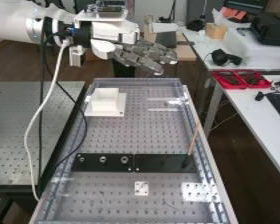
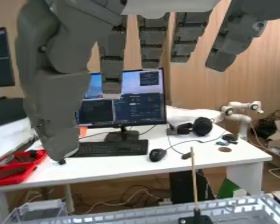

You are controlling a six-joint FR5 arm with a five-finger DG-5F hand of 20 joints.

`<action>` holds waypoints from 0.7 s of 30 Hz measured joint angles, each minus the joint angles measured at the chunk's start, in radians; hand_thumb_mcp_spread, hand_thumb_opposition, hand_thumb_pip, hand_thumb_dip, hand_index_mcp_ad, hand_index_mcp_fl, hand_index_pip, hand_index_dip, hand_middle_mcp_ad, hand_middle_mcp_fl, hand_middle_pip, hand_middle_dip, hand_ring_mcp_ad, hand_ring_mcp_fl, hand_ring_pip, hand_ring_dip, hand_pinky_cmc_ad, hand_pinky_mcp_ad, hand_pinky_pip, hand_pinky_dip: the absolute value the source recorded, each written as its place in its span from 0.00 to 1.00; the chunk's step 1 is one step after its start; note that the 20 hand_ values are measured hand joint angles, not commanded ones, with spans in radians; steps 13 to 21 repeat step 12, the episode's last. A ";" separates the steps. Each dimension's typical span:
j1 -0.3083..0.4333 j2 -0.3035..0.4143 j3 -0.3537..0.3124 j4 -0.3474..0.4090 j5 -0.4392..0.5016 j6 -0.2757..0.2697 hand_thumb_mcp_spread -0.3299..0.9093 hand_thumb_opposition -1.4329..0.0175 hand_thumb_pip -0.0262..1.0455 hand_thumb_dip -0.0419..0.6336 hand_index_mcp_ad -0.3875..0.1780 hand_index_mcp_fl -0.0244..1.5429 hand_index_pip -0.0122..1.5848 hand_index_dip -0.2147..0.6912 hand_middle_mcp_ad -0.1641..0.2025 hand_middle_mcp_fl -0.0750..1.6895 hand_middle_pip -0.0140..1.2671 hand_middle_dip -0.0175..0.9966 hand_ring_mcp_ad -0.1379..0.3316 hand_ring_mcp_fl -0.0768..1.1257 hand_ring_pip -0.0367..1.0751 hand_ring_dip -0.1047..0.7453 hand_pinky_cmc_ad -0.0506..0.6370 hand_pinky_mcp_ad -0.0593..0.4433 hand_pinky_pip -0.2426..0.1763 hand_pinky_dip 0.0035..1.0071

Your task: Grab the pcb board and place it in the clear container

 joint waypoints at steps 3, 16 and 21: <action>-0.001 0.004 -0.005 0.006 0.003 0.006 0.71 0.45 0.30 0.40 0.42 0.28 0.06 0.69 0.59 0.06 0.12 0.16 0.50 0.07 0.12 0.18 0.61 0.58 0.43 0.17; 0.001 0.004 -0.008 0.012 -0.005 0.015 0.71 0.45 0.28 0.39 0.44 0.24 0.05 0.70 0.59 0.06 0.12 0.16 0.50 0.07 0.12 0.18 0.60 0.61 0.43 0.17; 0.001 0.004 -0.008 0.012 -0.005 0.015 0.71 0.45 0.28 0.39 0.44 0.24 0.05 0.70 0.59 0.06 0.12 0.16 0.50 0.07 0.12 0.18 0.60 0.61 0.43 0.17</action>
